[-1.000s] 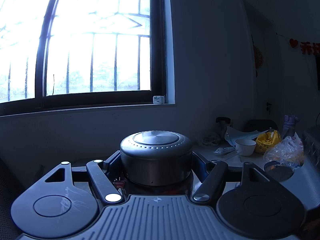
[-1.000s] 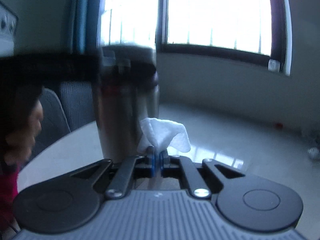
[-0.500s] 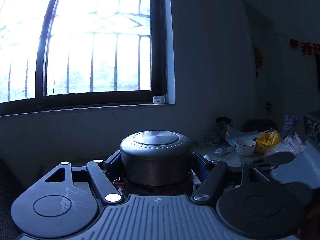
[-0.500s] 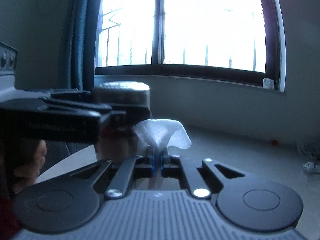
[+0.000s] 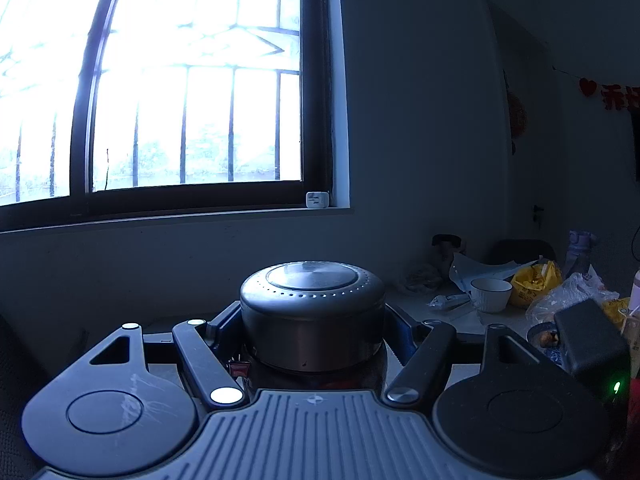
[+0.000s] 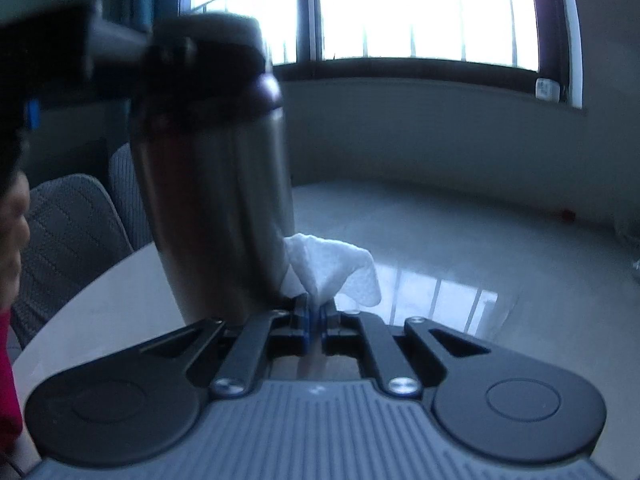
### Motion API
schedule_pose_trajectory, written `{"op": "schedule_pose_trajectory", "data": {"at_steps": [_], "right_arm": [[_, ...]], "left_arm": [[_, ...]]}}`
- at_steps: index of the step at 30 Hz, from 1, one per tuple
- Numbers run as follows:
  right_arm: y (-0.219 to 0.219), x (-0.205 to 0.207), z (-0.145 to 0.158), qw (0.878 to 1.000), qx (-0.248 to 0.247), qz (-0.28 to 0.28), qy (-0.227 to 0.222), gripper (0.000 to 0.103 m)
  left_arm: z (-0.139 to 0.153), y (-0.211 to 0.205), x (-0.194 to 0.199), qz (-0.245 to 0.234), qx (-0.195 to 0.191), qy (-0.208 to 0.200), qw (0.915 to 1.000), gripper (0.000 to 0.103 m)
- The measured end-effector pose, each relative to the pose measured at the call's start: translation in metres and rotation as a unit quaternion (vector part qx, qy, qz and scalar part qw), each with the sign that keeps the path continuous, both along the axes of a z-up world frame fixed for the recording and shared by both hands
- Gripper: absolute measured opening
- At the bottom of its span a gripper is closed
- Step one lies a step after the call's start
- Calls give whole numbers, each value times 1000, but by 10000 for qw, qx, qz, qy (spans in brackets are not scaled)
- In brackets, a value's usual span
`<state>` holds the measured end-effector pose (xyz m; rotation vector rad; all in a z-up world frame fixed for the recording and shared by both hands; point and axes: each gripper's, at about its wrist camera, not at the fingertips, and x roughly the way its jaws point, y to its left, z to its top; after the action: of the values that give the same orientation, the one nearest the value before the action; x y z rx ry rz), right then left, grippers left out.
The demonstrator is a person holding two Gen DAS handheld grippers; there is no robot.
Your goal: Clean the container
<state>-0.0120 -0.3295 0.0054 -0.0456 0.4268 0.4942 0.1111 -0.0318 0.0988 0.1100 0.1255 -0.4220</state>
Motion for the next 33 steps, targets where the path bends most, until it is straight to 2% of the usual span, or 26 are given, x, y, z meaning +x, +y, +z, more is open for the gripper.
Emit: {"op": "schedule_pose_trajectory", "data": {"at_steps": [9,15,20,33], "right_arm": [[5,11,-36,9974,-323,226,602,5],[5,10,-37,9972,-339,297,603,5],[-5,5,-22,9988,-164,274,373,5],[-22,-7,33,9971,252,433,-571,5]], "left_arm": [[-2,3,3,-69,-31,-15,10000,73],[-5,3,2,-191,10,-78,9998,73],[-7,6,4,-281,-24,-128,9995,73],[-12,11,4,-521,-66,-192,9984,73]]}}
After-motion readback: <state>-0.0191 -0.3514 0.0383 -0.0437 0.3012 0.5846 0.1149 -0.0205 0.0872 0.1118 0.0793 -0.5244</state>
